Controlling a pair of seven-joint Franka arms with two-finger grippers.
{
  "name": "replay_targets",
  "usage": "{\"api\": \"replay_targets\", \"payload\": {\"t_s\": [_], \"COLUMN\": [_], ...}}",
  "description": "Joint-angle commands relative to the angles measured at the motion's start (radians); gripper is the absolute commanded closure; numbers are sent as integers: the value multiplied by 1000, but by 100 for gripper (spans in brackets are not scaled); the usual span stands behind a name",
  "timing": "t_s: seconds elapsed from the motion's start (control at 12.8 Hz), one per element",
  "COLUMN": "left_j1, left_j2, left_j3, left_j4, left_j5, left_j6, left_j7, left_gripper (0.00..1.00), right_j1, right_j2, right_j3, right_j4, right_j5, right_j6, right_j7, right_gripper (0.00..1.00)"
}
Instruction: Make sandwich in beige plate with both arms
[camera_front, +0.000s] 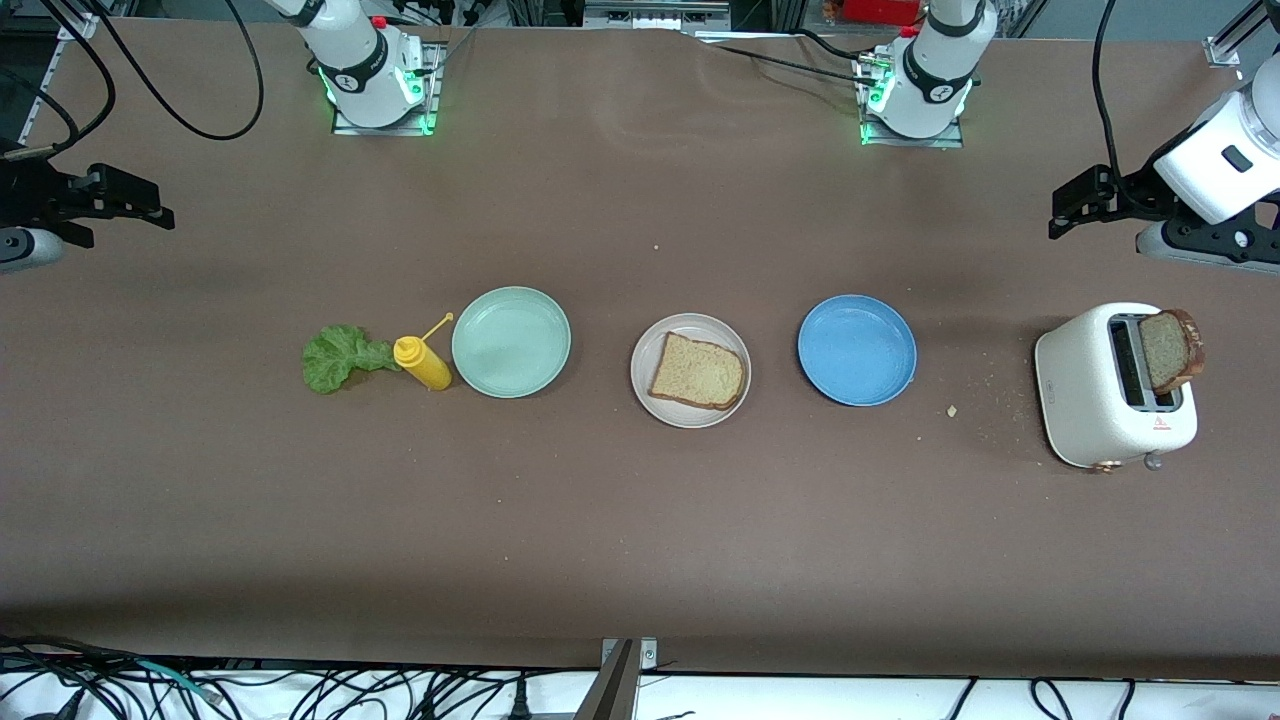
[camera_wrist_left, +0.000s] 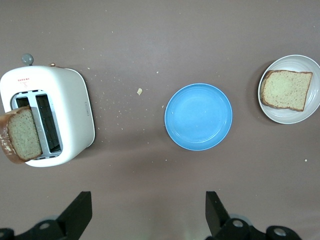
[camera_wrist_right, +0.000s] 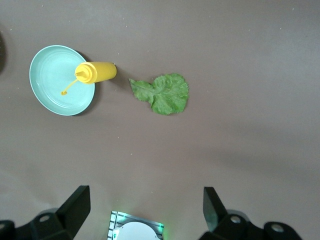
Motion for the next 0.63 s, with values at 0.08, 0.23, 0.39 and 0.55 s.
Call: {"api": "replay_targets", "payload": {"t_s": [0.08,0.23,0.39,0.55], "left_j1": [-5,-5,-5,-5], "left_j2": [-11,-11,-11,-11], "left_j3": [-2,-2,-2,-2], "left_j4": [-7,-7,-7,-7], "left_j5": [15,15,15,13], "left_j6": [7,9,9,7], "left_j7": [-10,-10,-10,-10], "left_gripper": [0,0,0,0], "right_j1": [8,9,21,41], "right_j2": [8,27,59,103], "right_j3": [5,7,8,10], "right_j4": [14,14,16,19], "right_j5": [-16,-14,-2,1], "right_j6": [26,49,70,89], "right_j7": [5,6,6,23], "right_gripper": [0,0,0,0]}}
